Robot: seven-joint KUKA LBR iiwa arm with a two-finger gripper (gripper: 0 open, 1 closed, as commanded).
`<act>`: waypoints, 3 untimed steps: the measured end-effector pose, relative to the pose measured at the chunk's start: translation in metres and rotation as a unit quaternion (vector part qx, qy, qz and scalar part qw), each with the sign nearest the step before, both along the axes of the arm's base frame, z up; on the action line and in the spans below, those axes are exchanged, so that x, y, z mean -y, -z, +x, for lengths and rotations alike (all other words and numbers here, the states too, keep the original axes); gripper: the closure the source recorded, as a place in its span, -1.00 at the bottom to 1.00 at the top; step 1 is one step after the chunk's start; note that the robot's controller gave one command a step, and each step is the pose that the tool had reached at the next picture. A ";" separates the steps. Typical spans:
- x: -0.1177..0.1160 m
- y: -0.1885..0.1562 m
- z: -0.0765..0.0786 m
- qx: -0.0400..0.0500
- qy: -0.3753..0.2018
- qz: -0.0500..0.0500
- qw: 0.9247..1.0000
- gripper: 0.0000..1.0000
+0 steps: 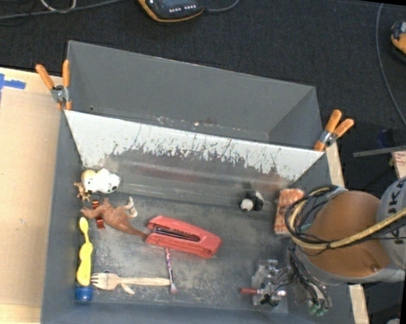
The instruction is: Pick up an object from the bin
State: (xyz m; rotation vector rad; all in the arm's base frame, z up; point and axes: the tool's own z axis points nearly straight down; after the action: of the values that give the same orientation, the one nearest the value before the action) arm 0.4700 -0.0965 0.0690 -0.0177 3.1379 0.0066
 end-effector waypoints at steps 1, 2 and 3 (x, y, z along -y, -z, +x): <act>0.000 0.000 0.000 0.000 0.000 0.000 1.000 1.00; -0.001 -0.061 0.000 0.000 -0.004 0.000 1.000 1.00; -0.002 -0.073 -0.002 -0.005 -0.005 0.001 1.000 1.00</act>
Offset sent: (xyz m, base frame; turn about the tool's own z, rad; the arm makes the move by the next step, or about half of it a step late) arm -0.0001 0.0000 0.0621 -0.0002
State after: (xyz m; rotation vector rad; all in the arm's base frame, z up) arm 0.4678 -0.0947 0.1415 -0.0324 3.1470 0.0106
